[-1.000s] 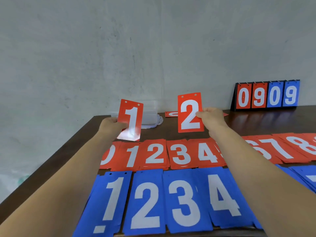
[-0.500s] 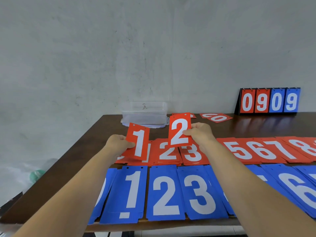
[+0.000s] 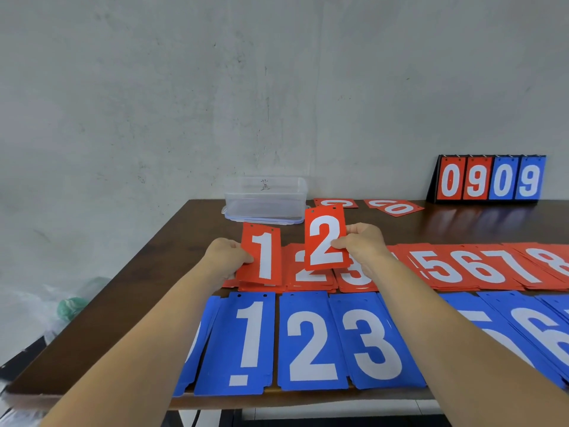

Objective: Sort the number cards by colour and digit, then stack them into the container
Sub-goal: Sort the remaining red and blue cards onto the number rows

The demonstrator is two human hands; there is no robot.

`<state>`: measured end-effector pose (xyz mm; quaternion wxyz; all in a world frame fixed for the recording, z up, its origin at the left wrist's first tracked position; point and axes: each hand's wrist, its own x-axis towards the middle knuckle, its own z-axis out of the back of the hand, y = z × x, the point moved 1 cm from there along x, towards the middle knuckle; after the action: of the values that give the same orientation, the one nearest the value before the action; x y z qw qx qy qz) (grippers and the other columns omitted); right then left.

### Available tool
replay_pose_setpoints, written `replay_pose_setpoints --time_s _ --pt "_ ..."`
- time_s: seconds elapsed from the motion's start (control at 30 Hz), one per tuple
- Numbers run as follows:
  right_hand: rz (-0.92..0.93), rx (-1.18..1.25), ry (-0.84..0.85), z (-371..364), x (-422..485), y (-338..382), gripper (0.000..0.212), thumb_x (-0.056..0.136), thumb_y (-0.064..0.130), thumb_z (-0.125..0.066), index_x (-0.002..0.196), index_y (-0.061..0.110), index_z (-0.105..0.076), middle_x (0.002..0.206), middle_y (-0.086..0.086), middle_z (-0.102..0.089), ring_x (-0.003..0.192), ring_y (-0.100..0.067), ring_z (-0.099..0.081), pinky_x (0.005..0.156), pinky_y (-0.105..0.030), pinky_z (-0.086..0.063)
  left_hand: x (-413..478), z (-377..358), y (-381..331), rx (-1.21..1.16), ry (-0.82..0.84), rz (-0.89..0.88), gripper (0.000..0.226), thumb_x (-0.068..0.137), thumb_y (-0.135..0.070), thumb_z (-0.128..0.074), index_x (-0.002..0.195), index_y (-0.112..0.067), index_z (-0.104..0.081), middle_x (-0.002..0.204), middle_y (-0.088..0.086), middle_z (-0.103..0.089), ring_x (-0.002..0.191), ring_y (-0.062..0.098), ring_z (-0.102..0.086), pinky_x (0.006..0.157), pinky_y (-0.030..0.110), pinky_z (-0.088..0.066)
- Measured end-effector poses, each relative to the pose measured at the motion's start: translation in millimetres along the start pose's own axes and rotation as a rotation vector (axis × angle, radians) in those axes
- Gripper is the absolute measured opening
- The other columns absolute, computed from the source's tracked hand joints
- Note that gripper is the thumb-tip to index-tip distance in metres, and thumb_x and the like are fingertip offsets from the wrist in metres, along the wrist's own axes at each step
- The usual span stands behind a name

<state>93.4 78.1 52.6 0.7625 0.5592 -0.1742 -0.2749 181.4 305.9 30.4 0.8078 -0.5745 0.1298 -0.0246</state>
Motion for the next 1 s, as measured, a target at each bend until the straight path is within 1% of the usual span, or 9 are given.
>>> replay_pose_setpoints --time_s 0.13,0.27,0.4,0.53,0.7,0.77,0.87,0.93,1.0 --pt "-0.017 -0.036 -0.029 2 4 -2 0.035 0.084 0.012 -0.073 0.118 0.010 -0.062 0.119 -0.012 -0.067 0.106 -0.027 -0.066 0.090 -0.041 -0.055 0 -5 0 -0.001 -0.004 0.002 0.005 0.089 -0.004 -0.066 0.089 -0.009 -0.065 0.102 0.010 -0.071 0.095 0.025 -0.069 0.082 0.039 -0.058" --pt "-0.026 -0.064 -0.044 3 7 -3 0.039 0.084 0.013 -0.073 0.122 0.010 -0.061 0.121 -0.012 -0.066 0.109 -0.028 -0.064 0.091 -0.043 -0.053 5 -10 3 0.062 -0.025 0.008 0.012 0.086 -0.007 -0.070 0.097 -0.003 -0.066 0.100 0.012 -0.072 0.092 0.027 -0.070 0.084 0.046 -0.058" --pt "-0.040 -0.066 -0.018 -1 5 -3 0.035 0.085 0.012 -0.072 0.119 0.010 -0.062 0.120 -0.012 -0.066 0.107 -0.027 -0.065 0.085 -0.039 -0.054 9 -13 6 0.276 -0.075 -0.051 0.010 0.086 -0.014 -0.071 0.090 -0.007 -0.067 0.095 0.008 -0.071 0.089 0.023 -0.069 0.085 0.039 -0.057" --pt "-0.040 -0.075 0.018 -9 2 -6 0.033 0.085 0.010 -0.072 0.116 0.009 -0.063 0.117 -0.011 -0.067 0.100 -0.024 -0.067 0.066 -0.028 -0.051 11 -14 6 0.545 -0.144 -0.139 0.030 0.085 -0.016 -0.070 0.067 -0.018 -0.046 0.072 0.001 -0.055 0.061 0.013 -0.051 0.060 0.027 -0.049" --pt "-0.029 -0.164 0.065 -25 5 -12 0.034 0.084 0.006 -0.072 0.117 0.006 -0.064 0.119 -0.013 -0.066 0.099 -0.026 -0.067 0.084 -0.038 -0.057 9 -16 12 0.734 -0.201 -0.201 0.042 0.083 -0.018 -0.069 0.059 -0.017 -0.036 0.055 -0.003 -0.039 0.048 0.009 -0.038 0.044 0.019 -0.031" --pt "0.006 -0.289 0.062 -30 6 -14 0.036 0.086 0.009 -0.071 0.120 0.006 -0.062 0.119 -0.012 -0.065 0.101 -0.026 -0.066 0.086 -0.036 -0.056 9 -17 14 0.756 -0.216 -0.220 0.042 0.085 -0.022 -0.069 0.060 -0.020 -0.036 0.058 -0.004 -0.039 0.051 0.009 -0.040 0.044 0.019 -0.029" --pt "0.057 -0.513 0.039 -38 10 -21 0.030 0.084 0.016 -0.073 0.112 0.011 -0.062 0.111 -0.006 -0.067 0.088 -0.020 -0.065 0.074 -0.032 -0.057 10 -17 16 0.788 -0.216 -0.211 0.033 0.086 -0.028 -0.069 0.071 -0.022 -0.041 0.077 -0.005 -0.050 0.071 0.013 -0.050 0.047 0.017 -0.030" --pt "0.059 -0.637 0.018 -43 12 -24 0.039 0.079 0.027 -0.078 0.111 0.015 -0.059 0.108 -0.003 -0.067 0.087 -0.018 -0.064 0.064 -0.029 -0.054 10 -16 16 0.795 -0.205 -0.202 0.026 0.087 -0.032 -0.069 0.083 -0.020 -0.046 0.087 -0.003 -0.053 0.076 0.013 -0.052 0.048 0.016 -0.031" --pt "0.057 -0.708 0.000 -44 13 -25 0.052 0.076 0.034 -0.080 0.116 0.016 -0.053 0.109 -0.002 -0.065 0.088 -0.017 -0.061 0.057 -0.027 -0.047 11 -15 17 0.804 -0.203 -0.199 0.030 0.086 -0.036 -0.070 0.079 -0.022 -0.045 0.087 -0.003 -0.052 0.077 0.013 -0.053 0.049 0.016 -0.032"
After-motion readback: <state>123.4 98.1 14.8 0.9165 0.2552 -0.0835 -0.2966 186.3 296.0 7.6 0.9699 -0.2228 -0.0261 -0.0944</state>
